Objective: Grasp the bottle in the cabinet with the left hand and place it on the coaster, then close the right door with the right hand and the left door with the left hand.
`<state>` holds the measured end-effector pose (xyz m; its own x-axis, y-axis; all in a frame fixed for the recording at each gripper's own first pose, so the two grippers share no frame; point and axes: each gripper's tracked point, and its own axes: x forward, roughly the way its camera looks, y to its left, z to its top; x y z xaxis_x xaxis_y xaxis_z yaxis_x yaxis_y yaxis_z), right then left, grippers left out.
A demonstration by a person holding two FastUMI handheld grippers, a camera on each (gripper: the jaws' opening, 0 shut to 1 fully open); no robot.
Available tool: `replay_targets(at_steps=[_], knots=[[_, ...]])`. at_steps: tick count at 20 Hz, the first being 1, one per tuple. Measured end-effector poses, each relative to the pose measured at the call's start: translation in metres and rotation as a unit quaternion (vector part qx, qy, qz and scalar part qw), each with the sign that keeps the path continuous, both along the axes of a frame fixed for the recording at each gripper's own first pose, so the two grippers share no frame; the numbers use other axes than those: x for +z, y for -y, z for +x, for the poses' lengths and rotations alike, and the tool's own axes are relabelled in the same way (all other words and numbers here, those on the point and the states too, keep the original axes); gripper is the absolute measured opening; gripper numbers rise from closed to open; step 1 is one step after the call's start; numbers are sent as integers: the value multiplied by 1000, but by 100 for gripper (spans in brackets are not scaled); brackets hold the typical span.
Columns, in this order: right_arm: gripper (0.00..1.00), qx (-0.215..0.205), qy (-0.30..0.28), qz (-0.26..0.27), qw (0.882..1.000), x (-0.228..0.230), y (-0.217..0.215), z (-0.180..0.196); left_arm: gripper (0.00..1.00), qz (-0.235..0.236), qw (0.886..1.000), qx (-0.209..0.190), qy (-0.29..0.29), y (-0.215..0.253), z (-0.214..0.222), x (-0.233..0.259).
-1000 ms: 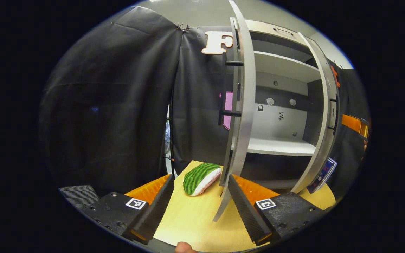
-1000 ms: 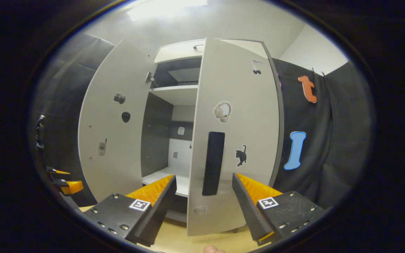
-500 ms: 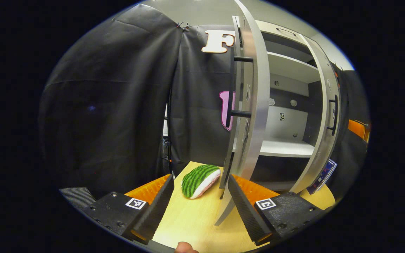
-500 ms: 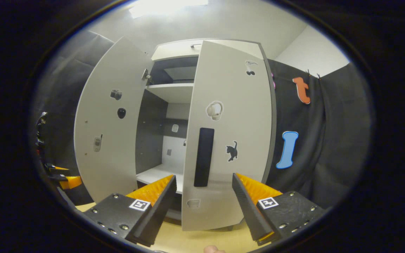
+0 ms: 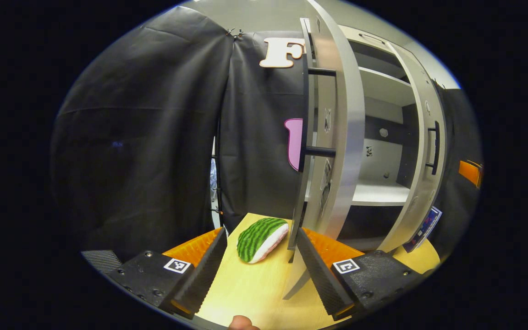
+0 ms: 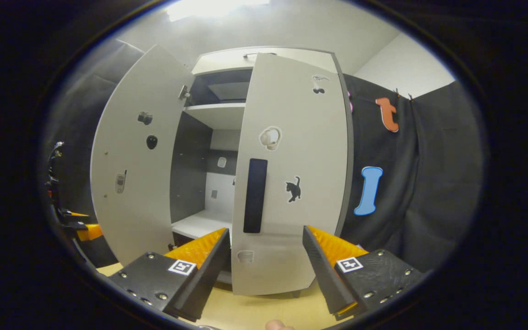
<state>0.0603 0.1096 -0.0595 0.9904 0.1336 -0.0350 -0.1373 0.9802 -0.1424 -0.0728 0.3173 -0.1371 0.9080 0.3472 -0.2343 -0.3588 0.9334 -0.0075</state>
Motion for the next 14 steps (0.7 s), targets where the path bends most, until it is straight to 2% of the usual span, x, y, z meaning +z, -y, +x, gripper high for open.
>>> replay_targets(at_steps=[1, 2, 4, 5, 9, 10, 12, 13, 14], knots=[[93, -1, 0, 0, 1000, 0, 3, 0, 93, -4, 1000, -2, 1, 2, 1, 0], [96, -3, 0, 0, 1000, -1, 5, 0, 97, -12, 1000, -3, 2, 3, 2, 0], [96, -5, 0, 0, 1000, 0, 10, 2, 93, -31, 999, -5, 0, 6, 2, -5], [96, -5, -1, 1, 1000, 0, 13, 3, 96, -33, 999, -3, 0, 7, 2, -5], [96, 0, -6, 11, 1000, -3, 20, 9, 96, -14, 1000, -13, -8, 13, 4, -5], [96, 2, -8, 12, 1000, -3, 21, 9, 92, -20, 1000, -17, -7, 18, 4, -6], [96, 5, -10, 10, 1000, -4, 25, 10, 96, -29, 999, -22, -7, 29, 4, -7], [96, 5, -10, 8, 1000, -4, 29, 9, 92, -27, 999, -24, -6, 34, 7, -8], [96, 5, -9, 5, 1000, -3, 33, 9, 96, -24, 999, -27, -5, 39, 9, -7]])
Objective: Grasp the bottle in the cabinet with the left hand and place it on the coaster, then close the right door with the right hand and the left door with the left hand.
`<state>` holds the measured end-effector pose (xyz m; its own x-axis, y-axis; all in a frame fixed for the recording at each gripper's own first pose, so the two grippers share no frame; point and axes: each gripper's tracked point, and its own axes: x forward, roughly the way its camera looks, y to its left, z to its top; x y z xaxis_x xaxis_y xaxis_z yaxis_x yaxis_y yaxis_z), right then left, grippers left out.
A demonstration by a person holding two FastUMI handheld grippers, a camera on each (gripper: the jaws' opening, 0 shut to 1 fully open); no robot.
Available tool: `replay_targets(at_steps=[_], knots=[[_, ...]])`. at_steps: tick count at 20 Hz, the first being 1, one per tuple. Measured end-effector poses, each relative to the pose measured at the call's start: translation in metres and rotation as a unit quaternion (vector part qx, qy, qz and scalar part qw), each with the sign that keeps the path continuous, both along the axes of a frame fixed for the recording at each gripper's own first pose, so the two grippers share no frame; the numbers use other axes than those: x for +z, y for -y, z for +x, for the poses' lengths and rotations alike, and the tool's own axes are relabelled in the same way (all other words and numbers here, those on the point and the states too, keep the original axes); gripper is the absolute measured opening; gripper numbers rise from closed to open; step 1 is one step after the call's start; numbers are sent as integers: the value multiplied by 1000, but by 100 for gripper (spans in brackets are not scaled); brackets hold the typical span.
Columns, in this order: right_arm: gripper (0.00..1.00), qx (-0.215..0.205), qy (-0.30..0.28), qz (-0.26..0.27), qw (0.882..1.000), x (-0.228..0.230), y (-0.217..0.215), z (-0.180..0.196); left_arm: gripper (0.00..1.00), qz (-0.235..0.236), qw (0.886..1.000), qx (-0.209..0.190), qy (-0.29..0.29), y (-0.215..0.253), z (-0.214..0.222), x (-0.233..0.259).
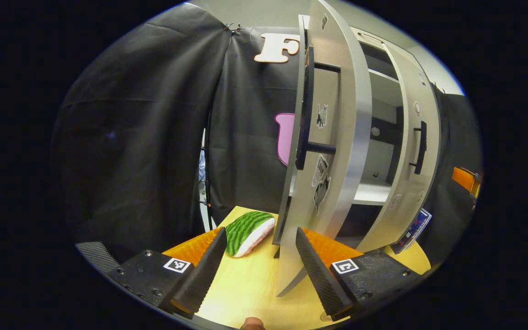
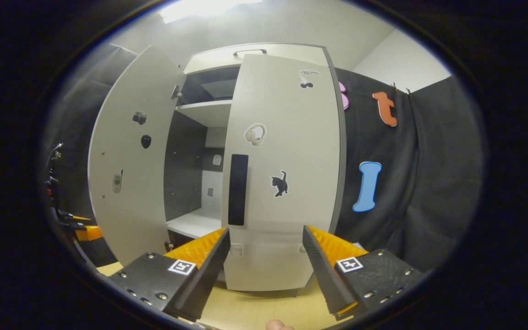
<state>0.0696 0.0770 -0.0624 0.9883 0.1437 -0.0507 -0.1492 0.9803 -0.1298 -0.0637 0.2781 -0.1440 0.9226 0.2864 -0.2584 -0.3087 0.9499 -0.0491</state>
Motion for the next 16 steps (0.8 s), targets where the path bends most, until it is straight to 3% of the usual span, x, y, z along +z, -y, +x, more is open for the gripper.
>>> replay_targets(at_steps=[7, 16], knots=[[96, -23, 6, -7, 1000, 9, 42, -3, 96, -3, 999, -40, 0, 53, 21, -4], [96, -71, 9, -9, 997, 15, 95, -21, 96, 20, 990, -143, -5, 150, 59, -8]])
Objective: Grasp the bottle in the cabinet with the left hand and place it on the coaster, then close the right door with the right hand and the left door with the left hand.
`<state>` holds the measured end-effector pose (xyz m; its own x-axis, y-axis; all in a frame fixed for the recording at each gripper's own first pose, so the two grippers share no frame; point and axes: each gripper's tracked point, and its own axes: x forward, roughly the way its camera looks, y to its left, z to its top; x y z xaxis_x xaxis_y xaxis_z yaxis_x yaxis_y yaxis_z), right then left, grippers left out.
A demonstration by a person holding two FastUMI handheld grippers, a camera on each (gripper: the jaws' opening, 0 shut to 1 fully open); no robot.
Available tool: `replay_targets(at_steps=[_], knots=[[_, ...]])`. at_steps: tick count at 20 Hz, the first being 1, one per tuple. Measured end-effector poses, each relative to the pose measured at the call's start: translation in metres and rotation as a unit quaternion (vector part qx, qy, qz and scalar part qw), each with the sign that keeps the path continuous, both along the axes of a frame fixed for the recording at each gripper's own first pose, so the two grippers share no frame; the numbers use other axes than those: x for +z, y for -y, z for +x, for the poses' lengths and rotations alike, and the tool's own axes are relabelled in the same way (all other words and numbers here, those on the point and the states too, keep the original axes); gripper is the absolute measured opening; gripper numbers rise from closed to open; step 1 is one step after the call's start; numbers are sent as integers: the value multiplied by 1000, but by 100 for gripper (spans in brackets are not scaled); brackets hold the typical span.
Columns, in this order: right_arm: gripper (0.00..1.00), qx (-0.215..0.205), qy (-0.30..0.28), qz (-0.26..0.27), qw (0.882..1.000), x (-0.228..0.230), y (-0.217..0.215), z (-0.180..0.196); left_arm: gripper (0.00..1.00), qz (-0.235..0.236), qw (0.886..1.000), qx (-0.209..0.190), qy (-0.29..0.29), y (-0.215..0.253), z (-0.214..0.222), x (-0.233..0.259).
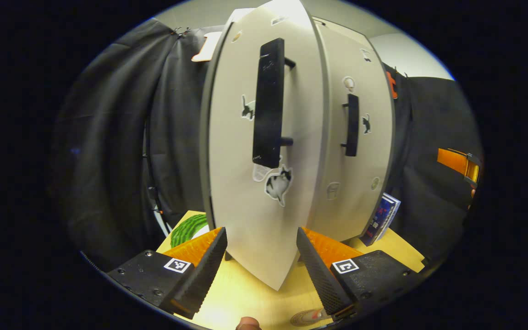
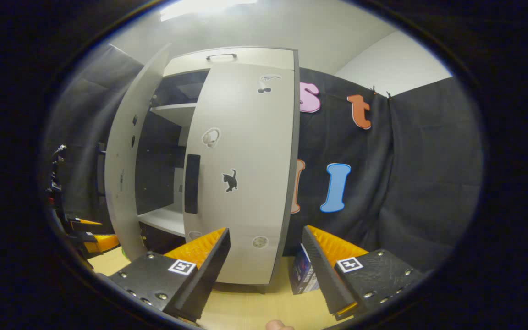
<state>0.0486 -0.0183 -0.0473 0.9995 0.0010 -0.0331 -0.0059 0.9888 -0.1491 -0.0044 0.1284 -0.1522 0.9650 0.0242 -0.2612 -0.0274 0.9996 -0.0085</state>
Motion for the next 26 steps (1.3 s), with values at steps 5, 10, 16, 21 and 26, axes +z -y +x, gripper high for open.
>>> replay_targets(at_steps=[5, 10, 16, 21, 26], knots=[[96, -17, 2, 2, 1000, 0, 18, -11, 96, -9, 1000, -25, 1, 21, 9, 1], [96, -19, -3, 7, 1000, -6, 22, -9, 97, -16, 1000, -16, 1, 20, 9, 3], [96, -1, -4, 9, 1000, -9, 4, -3, 97, -15, 1000, -3, -2, 8, 4, 2], [96, 3, -6, 6, 1000, -11, -3, -3, 97, -25, 1000, 4, 0, 4, 10, 4], [94, 4, -2, 8, 1000, -8, -5, -4, 97, -28, 1000, 6, 0, 5, 10, 6]])
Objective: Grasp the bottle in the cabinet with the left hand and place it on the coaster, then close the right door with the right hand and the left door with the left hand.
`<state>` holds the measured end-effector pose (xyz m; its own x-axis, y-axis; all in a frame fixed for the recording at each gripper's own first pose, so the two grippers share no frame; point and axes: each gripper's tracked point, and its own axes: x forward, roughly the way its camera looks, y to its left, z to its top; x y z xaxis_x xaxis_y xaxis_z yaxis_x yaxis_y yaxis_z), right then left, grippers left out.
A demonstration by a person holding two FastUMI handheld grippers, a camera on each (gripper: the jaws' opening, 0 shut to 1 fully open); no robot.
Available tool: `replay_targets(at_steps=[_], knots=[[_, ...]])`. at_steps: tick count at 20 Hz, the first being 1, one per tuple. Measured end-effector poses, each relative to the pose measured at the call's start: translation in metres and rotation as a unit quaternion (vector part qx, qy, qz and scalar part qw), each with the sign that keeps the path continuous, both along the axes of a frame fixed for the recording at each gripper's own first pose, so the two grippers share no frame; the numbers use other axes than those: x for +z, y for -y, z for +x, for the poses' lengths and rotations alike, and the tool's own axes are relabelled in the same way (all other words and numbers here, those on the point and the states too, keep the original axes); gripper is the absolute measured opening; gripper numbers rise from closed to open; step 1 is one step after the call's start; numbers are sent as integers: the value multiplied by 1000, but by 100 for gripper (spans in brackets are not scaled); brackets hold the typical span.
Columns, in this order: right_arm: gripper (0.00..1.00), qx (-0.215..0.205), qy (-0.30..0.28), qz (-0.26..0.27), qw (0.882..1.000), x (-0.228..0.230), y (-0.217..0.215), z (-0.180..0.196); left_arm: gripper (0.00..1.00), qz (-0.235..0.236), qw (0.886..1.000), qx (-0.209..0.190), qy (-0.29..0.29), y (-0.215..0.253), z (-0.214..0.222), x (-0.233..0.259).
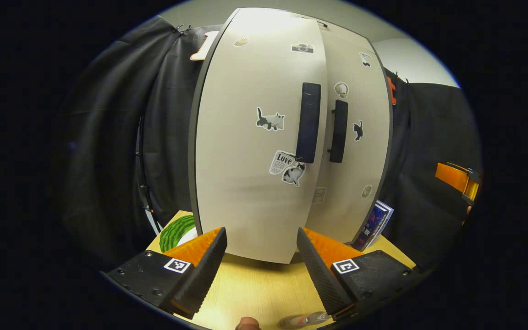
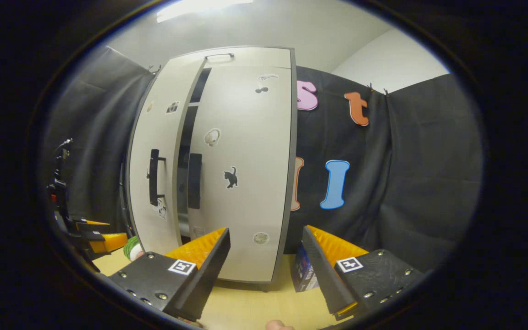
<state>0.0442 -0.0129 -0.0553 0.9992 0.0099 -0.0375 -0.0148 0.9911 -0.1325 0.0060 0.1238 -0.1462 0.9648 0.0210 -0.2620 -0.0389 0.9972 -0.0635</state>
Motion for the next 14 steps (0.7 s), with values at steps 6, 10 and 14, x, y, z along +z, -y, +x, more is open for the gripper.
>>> replay_targets(at_steps=[6, 10, 14], knots=[[96, 3, -1, 3, 1000, -2, -5, -3, 97, -6, 1000, 8, 5, -4, 0, 7], [96, 8, 1, 4, 1000, 0, -9, -4, 97, -5, 1000, 24, 12, -10, -1, 16], [96, 12, 2, 9, 1000, 0, -11, -5, 97, -5, 999, 42, 26, -16, -3, 31]])
